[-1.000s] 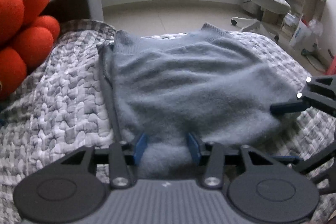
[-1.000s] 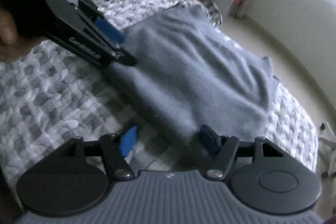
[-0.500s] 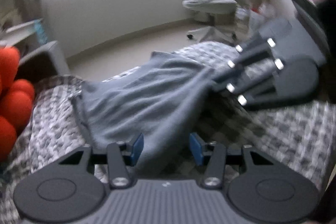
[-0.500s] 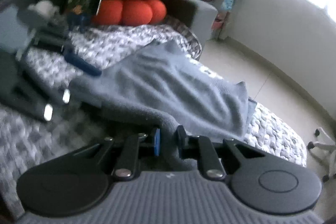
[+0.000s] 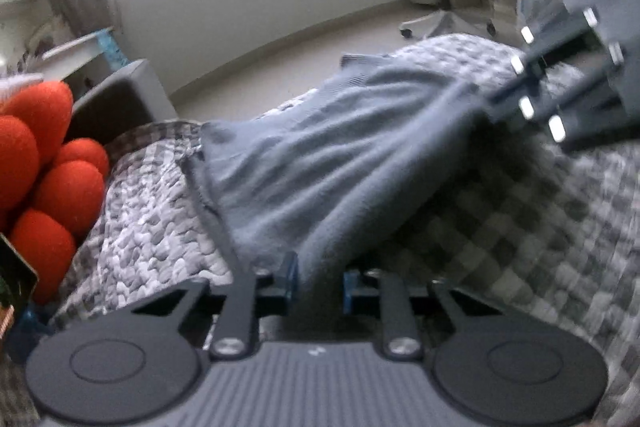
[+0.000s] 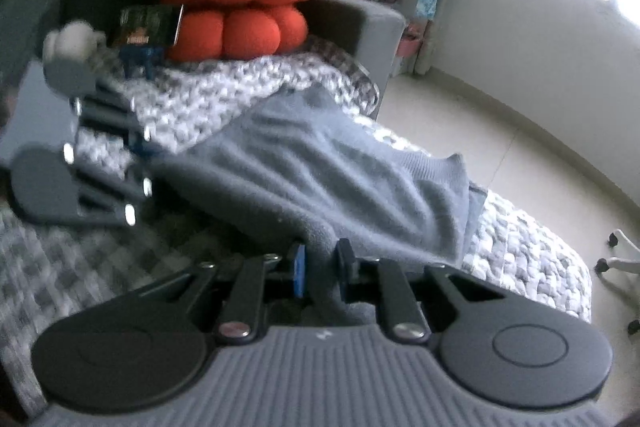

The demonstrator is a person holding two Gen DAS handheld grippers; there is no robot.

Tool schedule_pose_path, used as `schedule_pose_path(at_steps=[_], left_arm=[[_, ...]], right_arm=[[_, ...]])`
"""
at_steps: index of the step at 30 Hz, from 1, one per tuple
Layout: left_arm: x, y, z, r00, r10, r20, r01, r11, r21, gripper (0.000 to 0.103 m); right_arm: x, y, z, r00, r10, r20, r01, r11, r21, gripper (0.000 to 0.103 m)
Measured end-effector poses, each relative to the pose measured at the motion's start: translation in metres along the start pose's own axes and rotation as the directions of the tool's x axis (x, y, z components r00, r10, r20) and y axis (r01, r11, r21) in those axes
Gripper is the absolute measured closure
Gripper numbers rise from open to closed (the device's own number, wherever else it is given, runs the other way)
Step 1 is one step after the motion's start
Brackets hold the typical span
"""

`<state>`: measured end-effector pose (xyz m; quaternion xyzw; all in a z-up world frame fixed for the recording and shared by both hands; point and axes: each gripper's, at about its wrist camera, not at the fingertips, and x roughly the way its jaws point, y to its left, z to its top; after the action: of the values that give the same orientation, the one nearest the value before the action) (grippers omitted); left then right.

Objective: Fold clothes
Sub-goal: 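Lift the shirt end with both grippers and fold it over onto itself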

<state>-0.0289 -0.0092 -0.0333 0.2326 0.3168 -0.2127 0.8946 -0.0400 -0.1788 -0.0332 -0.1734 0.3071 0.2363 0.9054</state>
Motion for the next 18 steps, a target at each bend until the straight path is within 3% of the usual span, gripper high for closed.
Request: schedule_pose_path(at_steps=[5,9,10,12,14,18], left_arm=[[0.003,0.005,0.002,1.000,-0.004,-0.013,0.003,0.999,-0.037,0.084],[0.000,0.007,0.003,1.000,-0.008,-0.005,0.008,0.999,-0.051,0.084],[-0.001,0.007,0.003,1.000,-0.008,-0.004,0.008,0.999,-0.053,0.084],[-0.003,0.007,0.004,1.000,-0.009,0.000,0.009,0.999,-0.052,0.085],[-0.005,0.007,0.004,1.000,-0.009,0.003,0.009,0.999,-0.050,0.086],[-0.017,0.006,0.003,1.000,-0.001,0.012,0.002,1.000,-0.031,0.087]], right_arm=[[0.012,0.013,-0.017,0.992,-0.060,-0.110,0.047,0.992,-0.120,0.062],[0.011,0.004,-0.030,0.981,-0.138,-0.132,0.120,0.983,-0.136,0.058],[0.009,0.002,-0.031,0.983,-0.137,-0.125,0.121,0.985,-0.127,0.059],[0.006,0.000,-0.031,0.985,-0.130,-0.113,0.117,0.986,-0.115,0.077],[0.004,0.000,-0.030,0.986,-0.133,-0.104,0.121,0.986,-0.115,0.086],[-0.010,0.003,-0.023,0.989,-0.124,-0.082,0.113,0.986,-0.124,0.088]])
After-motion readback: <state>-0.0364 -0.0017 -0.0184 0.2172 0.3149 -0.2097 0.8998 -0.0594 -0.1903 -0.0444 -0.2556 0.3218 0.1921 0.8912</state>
